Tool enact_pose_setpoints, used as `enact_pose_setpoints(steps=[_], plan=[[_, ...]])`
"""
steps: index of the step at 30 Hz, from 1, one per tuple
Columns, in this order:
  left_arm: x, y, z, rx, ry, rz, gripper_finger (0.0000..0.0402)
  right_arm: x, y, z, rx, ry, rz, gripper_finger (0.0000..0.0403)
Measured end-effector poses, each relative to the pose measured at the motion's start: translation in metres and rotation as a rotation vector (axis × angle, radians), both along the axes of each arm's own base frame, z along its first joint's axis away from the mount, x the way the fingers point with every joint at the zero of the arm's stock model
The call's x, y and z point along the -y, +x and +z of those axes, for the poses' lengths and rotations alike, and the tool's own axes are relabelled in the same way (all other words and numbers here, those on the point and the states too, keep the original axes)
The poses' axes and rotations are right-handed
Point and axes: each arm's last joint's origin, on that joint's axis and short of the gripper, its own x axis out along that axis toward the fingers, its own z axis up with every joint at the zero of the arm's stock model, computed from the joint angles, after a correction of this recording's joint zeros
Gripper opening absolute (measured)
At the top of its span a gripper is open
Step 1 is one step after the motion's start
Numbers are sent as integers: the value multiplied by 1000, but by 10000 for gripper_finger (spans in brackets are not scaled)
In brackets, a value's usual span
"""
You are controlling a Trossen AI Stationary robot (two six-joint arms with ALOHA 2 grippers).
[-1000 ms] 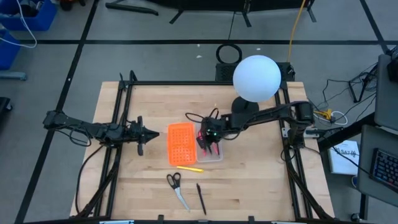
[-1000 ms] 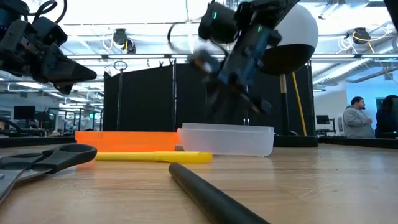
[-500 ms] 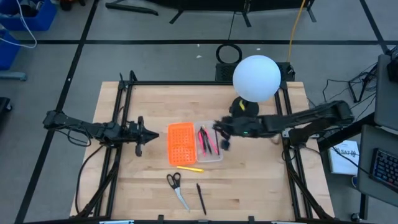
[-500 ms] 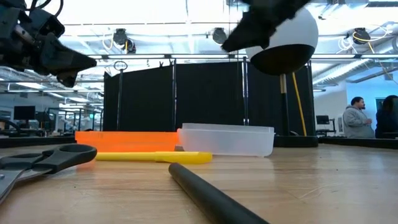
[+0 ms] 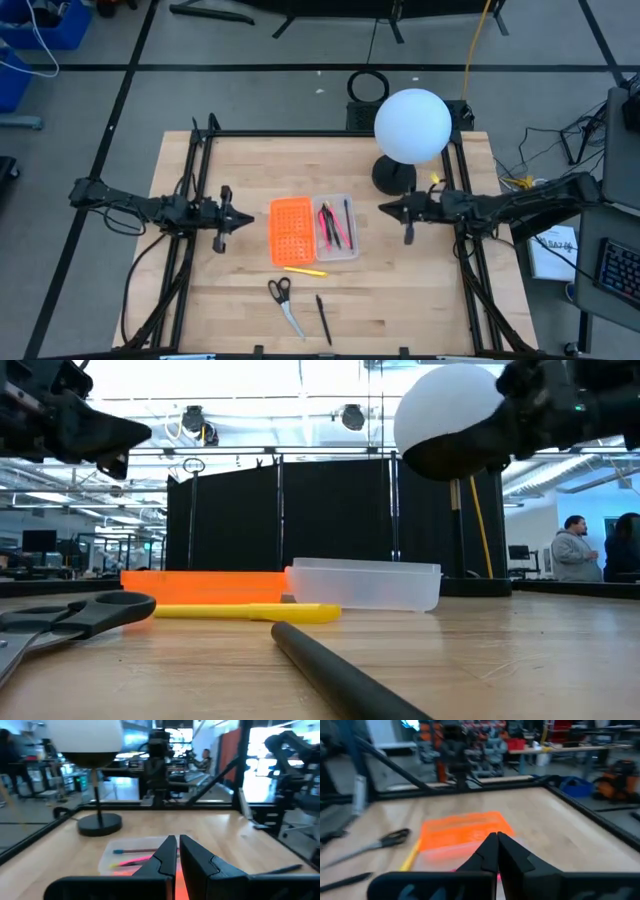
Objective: Pick & place school supplies into a supply box
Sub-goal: Put the yellow pen into the supply box
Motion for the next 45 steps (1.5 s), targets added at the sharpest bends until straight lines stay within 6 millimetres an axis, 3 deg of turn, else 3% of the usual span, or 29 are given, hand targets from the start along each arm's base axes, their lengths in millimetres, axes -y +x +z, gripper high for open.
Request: enact_pose_setpoints(steps=[8, 18, 24, 28, 33, 39, 45], plan=[[-7, 0, -2, -10, -118, 226, 31, -2, -15, -13, 73, 16, 59, 1], [-8, -1, -19, -150, -379, 302, 31, -1, -19, -28, 26, -94, 68, 1], [0, 14, -2, -209, -431, 305, 30, -1, -20, -25, 42, -218, 79, 0], [17, 46, 25, -299, -384, 285, 30, -2, -20, -23, 59, -257, 117, 0], [51, 105, 47, -441, -282, 254, 30, -4, -21, -20, 91, -294, 185, 0], [94, 169, 43, -657, -87, 166, 31, -4, -21, -19, 107, -193, 180, 0], [123, 214, 28, -853, -29, 166, 39, -4, -21, -21, 91, -110, 177, 0]])
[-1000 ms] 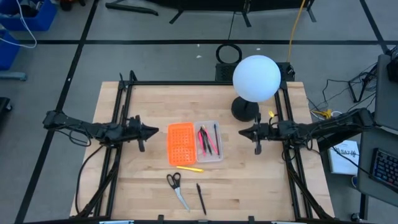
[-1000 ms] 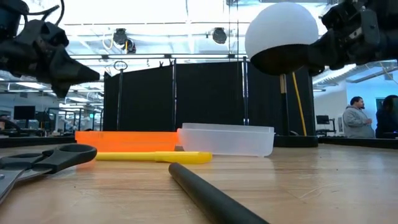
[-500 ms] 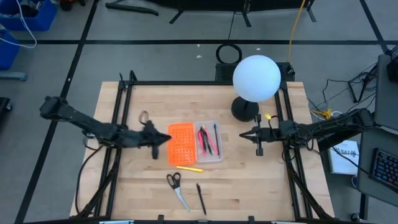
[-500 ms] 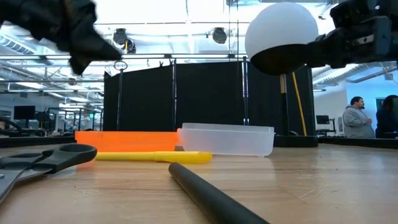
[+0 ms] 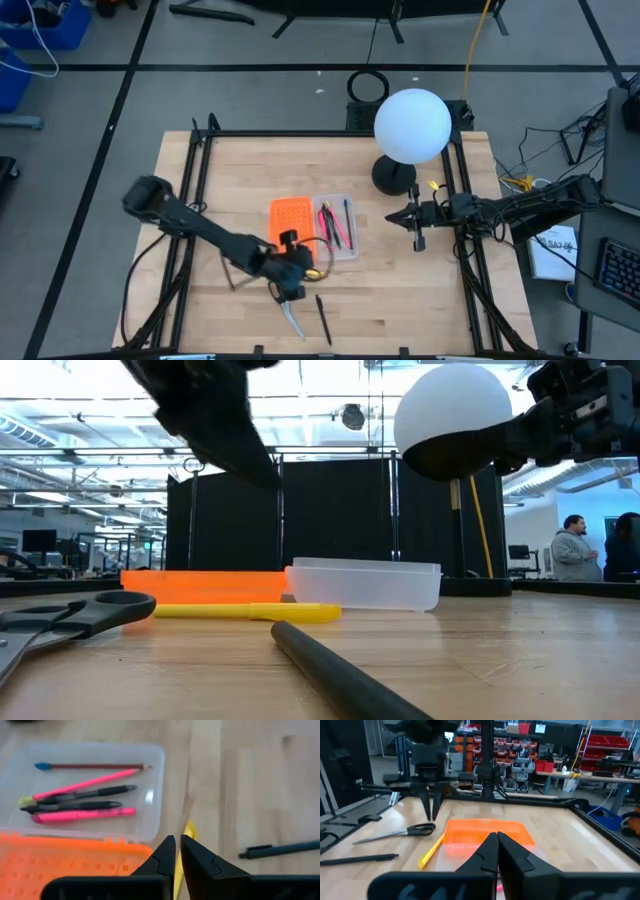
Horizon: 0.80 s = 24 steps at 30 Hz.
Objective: Pick & place school supplies into a supply box
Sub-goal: Put the yellow pen into the supply box
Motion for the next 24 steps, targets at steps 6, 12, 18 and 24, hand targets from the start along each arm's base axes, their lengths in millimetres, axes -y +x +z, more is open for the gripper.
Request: enact_pose_setpoints(steps=[6, 12, 18, 24], plan=[[17, 22, -19, -215, 70, -32, 91, 0, 0, 0, 0, -20, -1, 0], [25, 22, -34, -367, 134, -124, 138, 0, 0, 0, 1, -36, -2, 0], [35, 19, -39, -377, 159, -205, 145, 0, 0, -1, -8, -43, -2, 0], [33, 20, -38, -362, 163, -170, 145, 0, 0, -1, -14, -26, -2, 0]])
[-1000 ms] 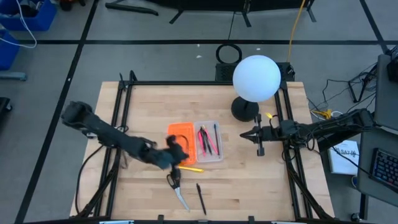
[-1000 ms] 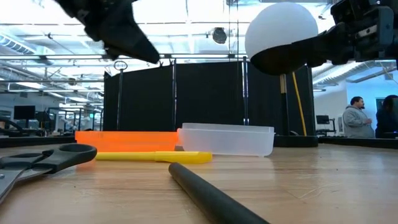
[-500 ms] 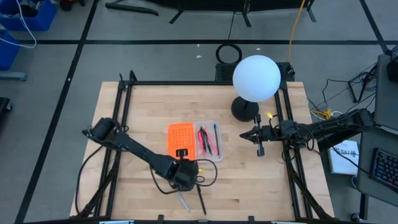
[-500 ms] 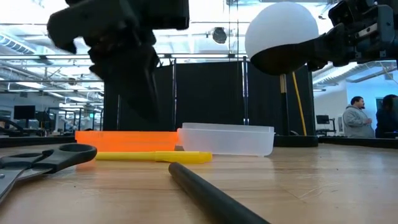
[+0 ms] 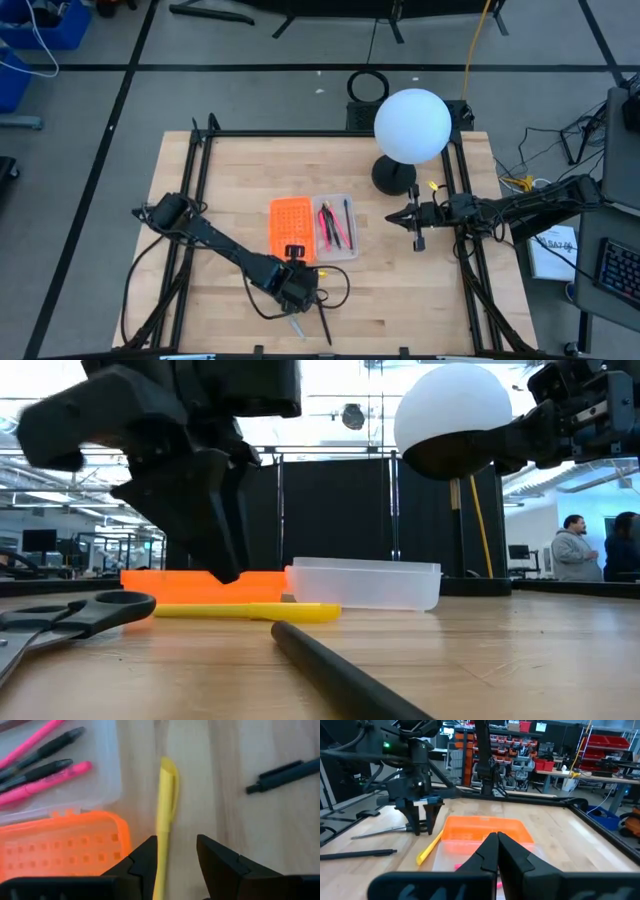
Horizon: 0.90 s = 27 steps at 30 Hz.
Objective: Pick & place school supplies into a supply box
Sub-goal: Put the yellow pen into the supply box
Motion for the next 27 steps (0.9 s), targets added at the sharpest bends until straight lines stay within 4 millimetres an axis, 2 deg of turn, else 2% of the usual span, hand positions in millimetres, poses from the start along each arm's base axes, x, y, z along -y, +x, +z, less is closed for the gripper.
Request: enact_pose_setpoints(steps=[4, 11, 23, 27], plan=[[0, 1, -5, -63, -97, -22, 145, 0, 0, -1, -9, 16, 0, 0], [-9, 7, -13, -59, -16, -18, 145, 0, 0, -2, -16, 15, 0, 0], [-21, 16, -36, -118, -15, 5, 145, 0, 0, -4, -44, 22, -1, 0], [-21, 17, -38, -126, -57, 42, 137, 0, 0, -5, -48, 37, -2, 0]])
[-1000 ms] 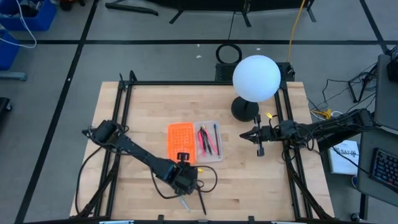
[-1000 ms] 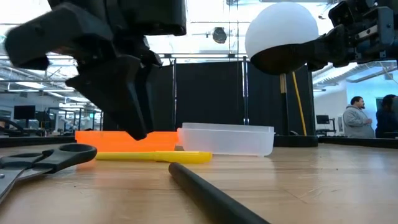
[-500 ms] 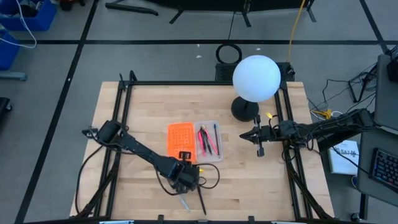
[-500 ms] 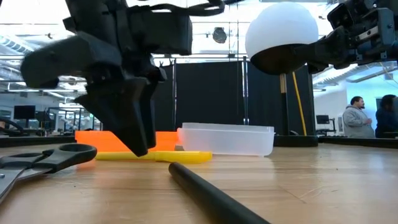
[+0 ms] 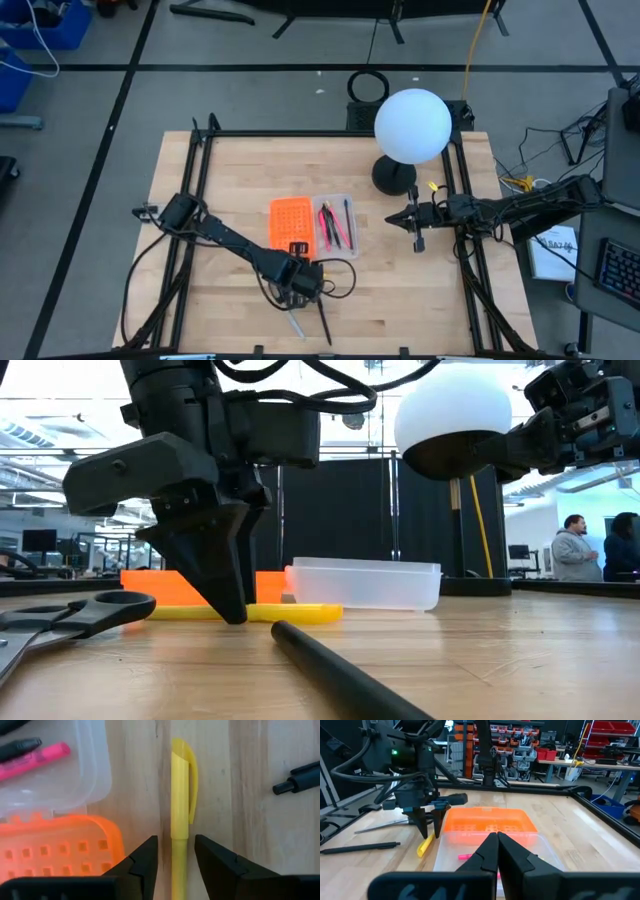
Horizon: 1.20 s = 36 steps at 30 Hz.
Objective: Pick & place school supplies into a supply box
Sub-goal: Put the yellow pen into the supply box
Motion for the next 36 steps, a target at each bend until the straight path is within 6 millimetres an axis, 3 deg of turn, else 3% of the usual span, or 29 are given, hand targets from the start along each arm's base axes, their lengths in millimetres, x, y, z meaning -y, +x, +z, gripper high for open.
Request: enact_pose_setpoints(steps=[8, 18, 24, 32, 36], plan=[[-3, 2, -2, -19, -106, 131, 26, 0, 0, 0, 1, 1, 0, 0], [4, 6, 2, 48, -141, 186, 33, 0, 0, 0, 1, 8, -1, 0], [9, 18, 25, 110, -206, 221, 25, 0, 0, 0, 2, 9, -1, 0], [17, 40, 81, 265, -284, 242, 16, 0, 0, 0, 1, 9, 0, 0], [9, 54, 108, 395, -284, 353, 2, 0, 0, 0, 3, 22, 0, 0]])
